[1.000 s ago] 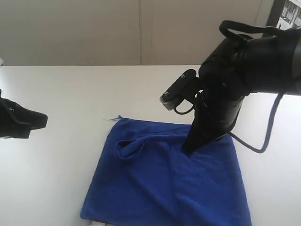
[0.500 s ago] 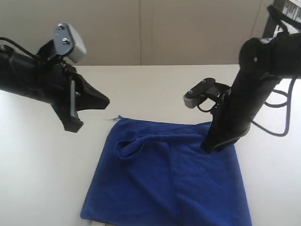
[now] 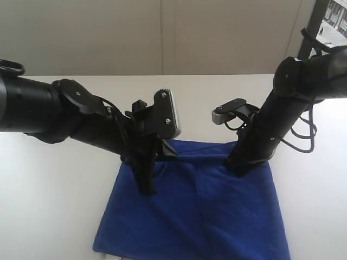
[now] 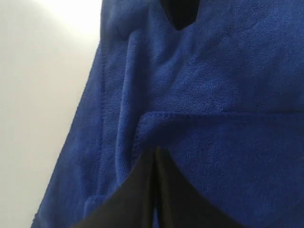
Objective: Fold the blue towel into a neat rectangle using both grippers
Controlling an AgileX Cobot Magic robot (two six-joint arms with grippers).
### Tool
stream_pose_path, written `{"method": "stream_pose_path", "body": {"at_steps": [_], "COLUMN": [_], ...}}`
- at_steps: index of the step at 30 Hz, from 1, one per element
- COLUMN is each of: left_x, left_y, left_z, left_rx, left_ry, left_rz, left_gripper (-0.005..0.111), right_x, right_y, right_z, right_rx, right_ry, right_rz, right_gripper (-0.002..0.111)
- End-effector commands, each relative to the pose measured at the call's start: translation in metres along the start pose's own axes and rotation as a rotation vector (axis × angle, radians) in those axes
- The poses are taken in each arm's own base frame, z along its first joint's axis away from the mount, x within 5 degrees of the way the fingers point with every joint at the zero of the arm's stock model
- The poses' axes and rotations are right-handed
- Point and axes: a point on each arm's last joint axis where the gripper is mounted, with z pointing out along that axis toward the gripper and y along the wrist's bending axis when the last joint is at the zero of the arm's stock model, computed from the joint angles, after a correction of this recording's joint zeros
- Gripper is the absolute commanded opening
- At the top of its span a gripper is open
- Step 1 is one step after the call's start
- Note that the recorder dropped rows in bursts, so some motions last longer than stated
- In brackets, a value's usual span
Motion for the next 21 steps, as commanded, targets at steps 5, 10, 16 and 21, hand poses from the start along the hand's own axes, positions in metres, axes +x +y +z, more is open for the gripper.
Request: {"method": "stream_pose_path", "body": {"at_steps": [5,10,16,21], "left_x": [0.001,0.002,0.02,0.029], "left_y": [-0.009,-0.007,-0.014,-0.015], "left_z": [0.028,0.028,0.03,0.031], "left_rx": [0.065,0.05,0.011,-0.03], "left_ry": [0.014,0.021,0.087,0.122], "left_rz": [-0.024,-0.084,-0.131,-0.133], "left_gripper": [0.038,0.048,0.048,0.048], "right_x": [-0.003,-0.005,-0.005,-0.004], "right_y": [-0.006,-0.007,-0.008,-0.01], "right_z": [0.005,0.005,0.005,0.014], "right_rx": [0.014,0.031,0.038,0.03], "right_ry": [-0.022,-0.041,-0.051,-0.032], "right_rz": [0.0,0.0,0.004,0.019], "right_gripper": [0.0,0.0,0.0,0.0]}}
